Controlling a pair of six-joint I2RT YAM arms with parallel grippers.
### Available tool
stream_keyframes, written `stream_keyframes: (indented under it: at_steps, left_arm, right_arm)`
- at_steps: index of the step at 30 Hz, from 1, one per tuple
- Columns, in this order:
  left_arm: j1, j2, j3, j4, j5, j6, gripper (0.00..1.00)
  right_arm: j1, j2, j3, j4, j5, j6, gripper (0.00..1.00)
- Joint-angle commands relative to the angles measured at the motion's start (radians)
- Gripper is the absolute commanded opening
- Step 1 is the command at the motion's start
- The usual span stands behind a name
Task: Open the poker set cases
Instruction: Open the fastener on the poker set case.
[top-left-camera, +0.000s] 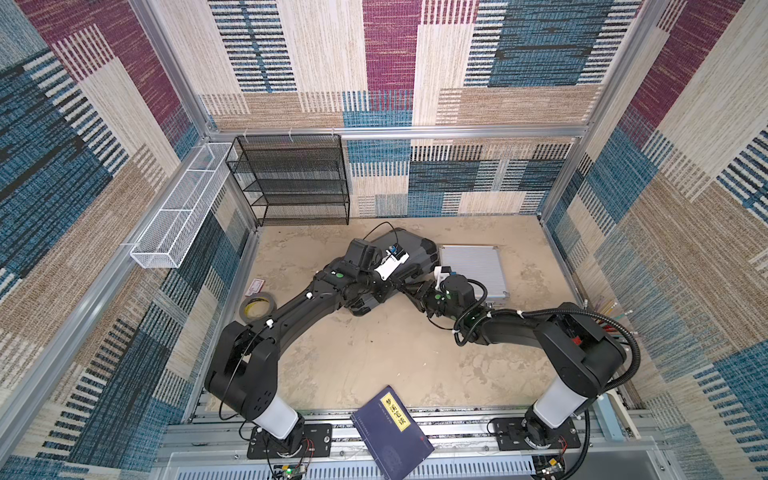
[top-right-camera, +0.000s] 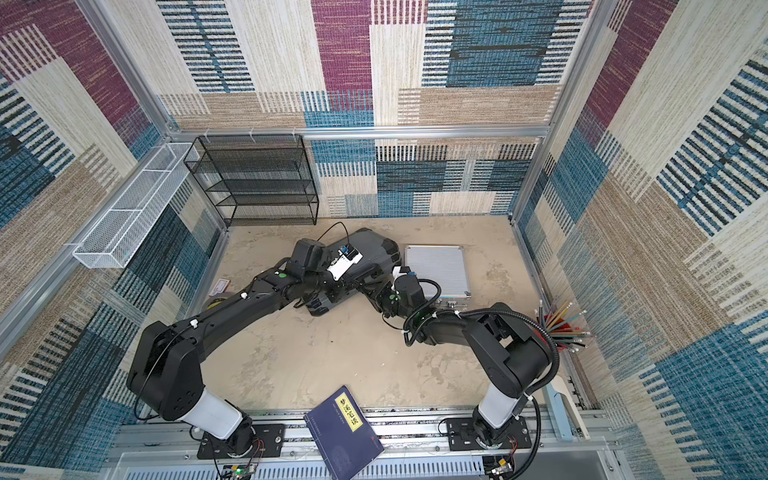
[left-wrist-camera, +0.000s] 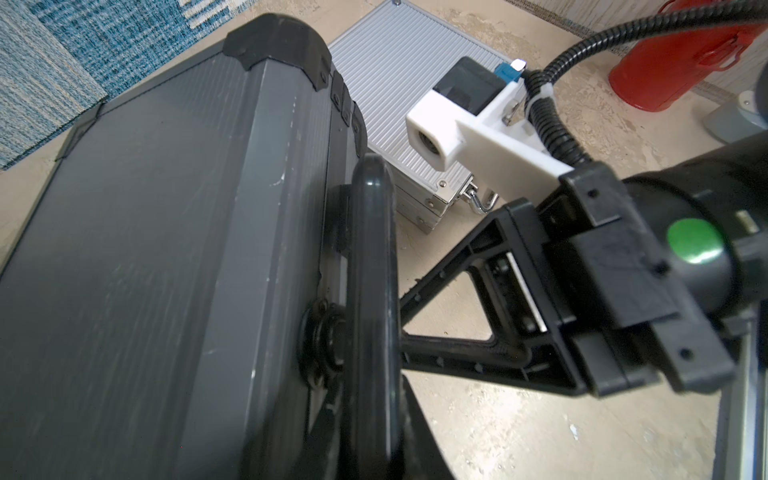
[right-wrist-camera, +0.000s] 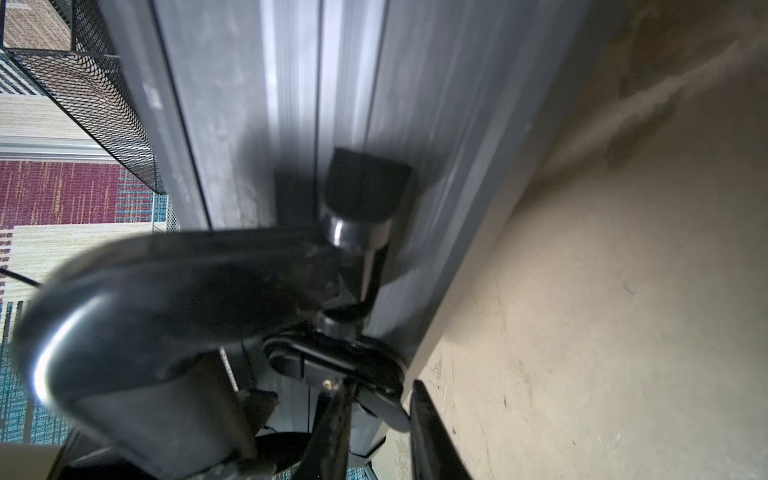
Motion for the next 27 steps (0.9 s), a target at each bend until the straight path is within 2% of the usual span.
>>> stream_keyframes:
  at_steps: [1,8,14,23,27]
  left_arm:
    - [-0.005,-0.01,0.006,0.072,0.097,0.001,0.0]
    - [-0.007,-0.009,0.005,0.071,0.098,0.002,0.0]
    - [-0.006,-0.014,0.003,0.07,0.092,0.007,0.0]
    - [-0.01,-0.014,0.0,0.069,0.087,0.01,0.0]
    - [-0.011,-0.008,0.0,0.07,0.087,0.01,0.0]
  right_arm:
    - [0.003,-0.01,0.024,0.053,0.006,0.014,0.23]
    - [0.002,-0.011,0.047,-0.002,0.004,0.034,0.21]
    - [0.002,-0.025,0.123,-0.143,-0.001,-0.003,0.2]
    - [0.003,-0.006,0.14,-0.176,0.0,0.015,0.2]
    - [0.002,-0.016,0.167,-0.247,0.019,0.0,0.19]
